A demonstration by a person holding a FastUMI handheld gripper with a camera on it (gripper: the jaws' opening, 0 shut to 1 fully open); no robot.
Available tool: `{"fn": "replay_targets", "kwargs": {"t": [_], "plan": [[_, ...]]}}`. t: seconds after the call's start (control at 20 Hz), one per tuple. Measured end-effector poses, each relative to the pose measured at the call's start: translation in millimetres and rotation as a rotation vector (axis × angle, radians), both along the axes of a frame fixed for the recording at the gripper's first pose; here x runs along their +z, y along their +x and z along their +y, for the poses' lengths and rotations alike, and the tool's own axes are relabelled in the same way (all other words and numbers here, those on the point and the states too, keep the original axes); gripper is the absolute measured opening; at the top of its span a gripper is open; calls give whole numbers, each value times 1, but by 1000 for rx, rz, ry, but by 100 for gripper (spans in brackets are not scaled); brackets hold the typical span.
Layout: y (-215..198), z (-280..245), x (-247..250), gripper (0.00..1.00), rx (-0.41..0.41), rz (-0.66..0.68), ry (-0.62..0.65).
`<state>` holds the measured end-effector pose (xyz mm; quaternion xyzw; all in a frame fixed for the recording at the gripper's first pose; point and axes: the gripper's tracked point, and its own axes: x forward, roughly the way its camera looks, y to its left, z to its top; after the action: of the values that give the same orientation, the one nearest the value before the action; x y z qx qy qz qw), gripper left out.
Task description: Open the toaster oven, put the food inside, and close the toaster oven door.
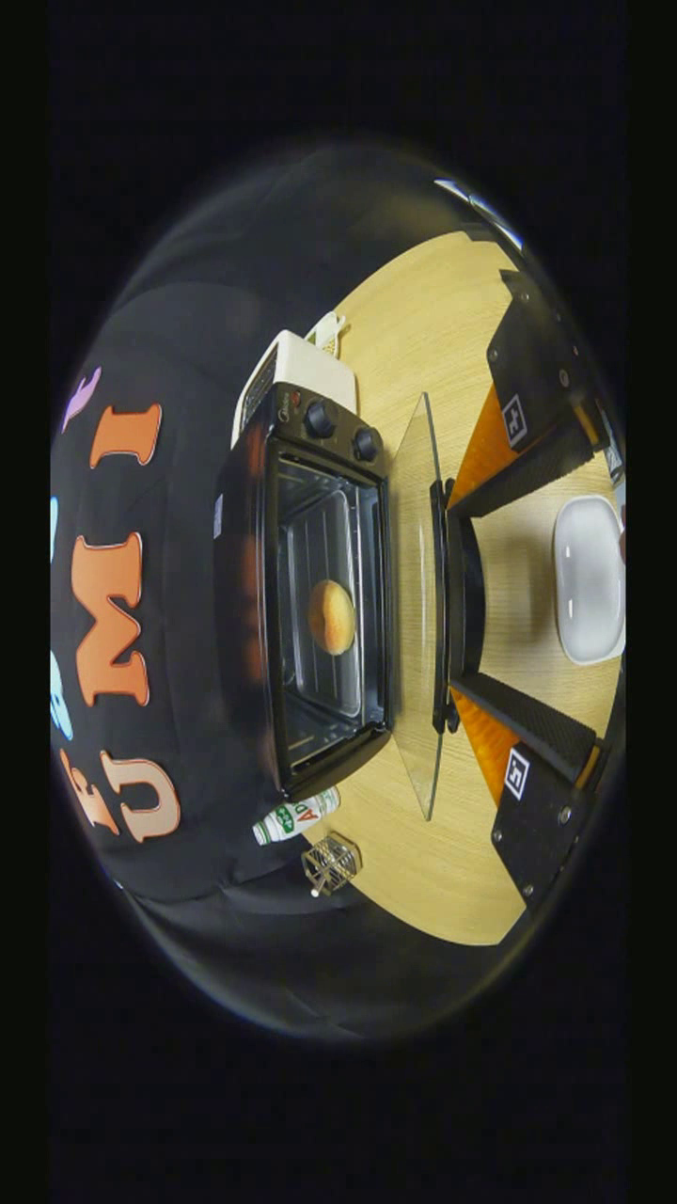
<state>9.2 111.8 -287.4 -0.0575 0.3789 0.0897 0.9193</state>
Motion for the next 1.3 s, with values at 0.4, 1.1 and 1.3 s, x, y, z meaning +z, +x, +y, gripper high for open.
{"fn": "replay_targets", "kwargs": {"t": [0.4,1.1,1.3], "plan": [[16,5,18,100,7,-37,18],[102,30,74,100,-11,-214,118],[99,25,91,100,-13,-241,122]]}}
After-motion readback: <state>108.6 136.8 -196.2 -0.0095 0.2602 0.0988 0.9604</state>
